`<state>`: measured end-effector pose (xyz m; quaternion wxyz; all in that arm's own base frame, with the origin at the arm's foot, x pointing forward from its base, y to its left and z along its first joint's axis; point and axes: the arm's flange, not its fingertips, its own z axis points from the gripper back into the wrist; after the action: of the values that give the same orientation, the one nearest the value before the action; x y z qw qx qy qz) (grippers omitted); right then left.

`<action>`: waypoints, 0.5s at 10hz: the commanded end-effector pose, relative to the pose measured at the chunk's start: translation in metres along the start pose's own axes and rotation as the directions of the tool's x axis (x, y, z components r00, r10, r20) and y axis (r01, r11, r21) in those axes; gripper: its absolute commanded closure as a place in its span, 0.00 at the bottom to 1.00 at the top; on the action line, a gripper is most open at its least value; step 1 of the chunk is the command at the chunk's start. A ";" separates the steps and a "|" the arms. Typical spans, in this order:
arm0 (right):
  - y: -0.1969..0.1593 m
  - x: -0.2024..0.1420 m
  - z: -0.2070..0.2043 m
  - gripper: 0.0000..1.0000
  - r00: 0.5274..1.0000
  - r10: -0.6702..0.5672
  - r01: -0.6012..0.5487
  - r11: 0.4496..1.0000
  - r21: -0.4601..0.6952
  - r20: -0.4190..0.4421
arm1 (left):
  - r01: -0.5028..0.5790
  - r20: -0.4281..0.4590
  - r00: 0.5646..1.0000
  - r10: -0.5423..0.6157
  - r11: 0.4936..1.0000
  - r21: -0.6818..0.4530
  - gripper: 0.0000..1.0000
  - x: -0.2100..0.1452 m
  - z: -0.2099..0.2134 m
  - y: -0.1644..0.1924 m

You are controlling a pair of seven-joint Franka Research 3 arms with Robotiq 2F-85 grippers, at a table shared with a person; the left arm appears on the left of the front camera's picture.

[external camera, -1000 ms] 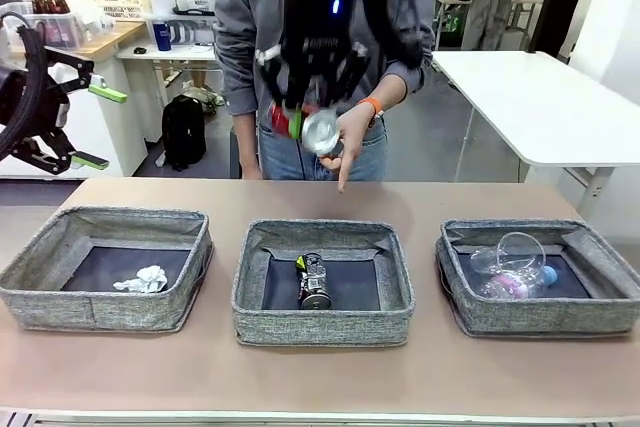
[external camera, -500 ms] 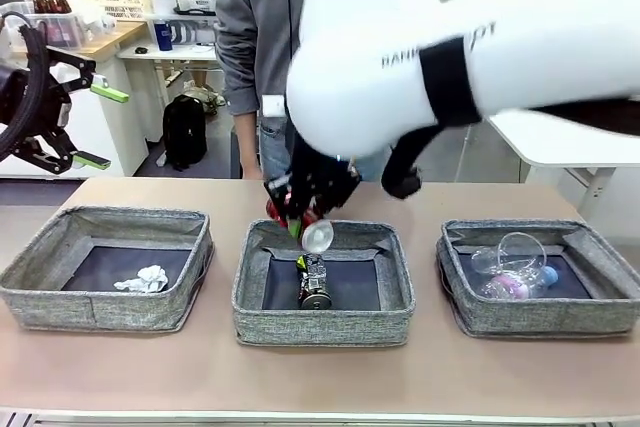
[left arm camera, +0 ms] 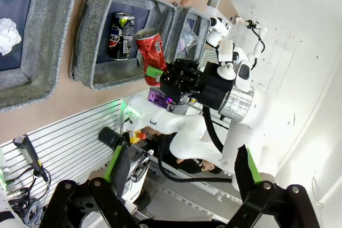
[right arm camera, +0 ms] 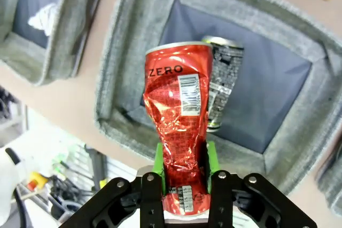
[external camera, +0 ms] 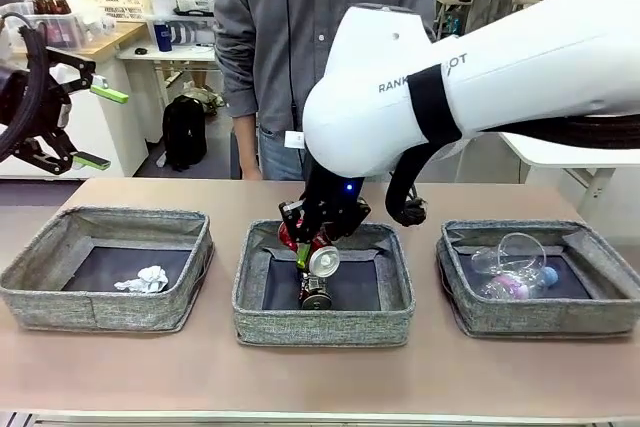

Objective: Sort the waste into the appropriate baskets.
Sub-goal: Place the picked waste into the Fabric basket indicated by the person.

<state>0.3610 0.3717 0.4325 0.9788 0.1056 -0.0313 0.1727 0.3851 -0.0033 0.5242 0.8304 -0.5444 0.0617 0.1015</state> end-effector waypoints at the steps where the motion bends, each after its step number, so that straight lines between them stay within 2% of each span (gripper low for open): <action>1: 0.000 -0.005 0.004 0.67 1.000 0.004 -0.004 1.000 0.022 0.000 | 0.005 0.007 1.000 -0.004 1.000 -0.012 0.00 -0.001 0.000 -0.001; 3: -0.001 -0.006 0.003 0.67 1.000 0.000 0.000 1.000 0.021 -0.014 | 0.005 0.007 1.000 -0.004 1.000 -0.012 0.00 -0.001 0.000 -0.001; 4: -0.001 -0.006 0.003 0.33 1.000 0.006 -0.006 1.000 0.019 -0.016 | 0.005 0.007 1.000 -0.004 1.000 -0.012 0.00 -0.001 0.000 -0.001; 5: -0.001 -0.006 0.003 0.11 1.000 0.014 -0.014 1.000 0.016 -0.016 | 0.005 0.007 1.000 -0.004 1.000 -0.012 0.00 -0.001 0.000 -0.001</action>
<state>0.3598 0.3714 0.4324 0.9790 0.1039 -0.0277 0.1733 0.3851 -0.0033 0.5242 0.8304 -0.5444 0.0617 0.1015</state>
